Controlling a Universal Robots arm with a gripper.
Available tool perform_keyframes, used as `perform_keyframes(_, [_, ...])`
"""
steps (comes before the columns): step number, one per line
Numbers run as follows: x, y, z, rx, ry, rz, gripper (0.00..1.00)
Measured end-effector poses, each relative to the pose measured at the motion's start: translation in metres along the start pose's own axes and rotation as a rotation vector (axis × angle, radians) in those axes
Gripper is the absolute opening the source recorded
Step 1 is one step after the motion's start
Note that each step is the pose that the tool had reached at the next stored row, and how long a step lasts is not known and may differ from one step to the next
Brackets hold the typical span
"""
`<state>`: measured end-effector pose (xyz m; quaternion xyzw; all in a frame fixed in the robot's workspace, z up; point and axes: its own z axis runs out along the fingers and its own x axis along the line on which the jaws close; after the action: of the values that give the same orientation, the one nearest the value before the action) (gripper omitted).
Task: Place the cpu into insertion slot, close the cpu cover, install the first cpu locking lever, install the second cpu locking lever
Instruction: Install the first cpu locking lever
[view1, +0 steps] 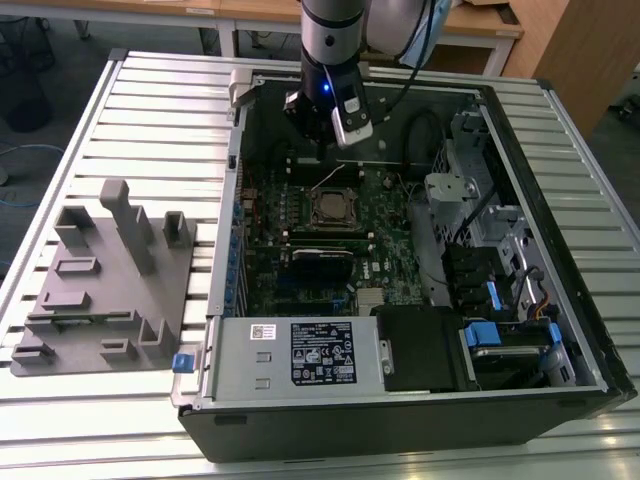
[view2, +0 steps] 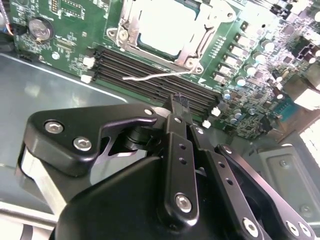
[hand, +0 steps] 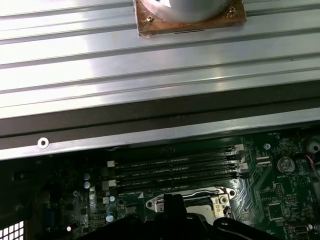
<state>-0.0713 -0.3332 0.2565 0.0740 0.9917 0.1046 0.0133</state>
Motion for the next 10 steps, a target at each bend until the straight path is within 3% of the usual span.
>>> perform_keyframes(6, [-0.0005,0.0001,0.0002,-0.0001,0.0,0.0,0.1])
perform_keyframes(10, [-0.0005,-0.001,0.0053,-0.0001,-0.0001,0.0,0.1])
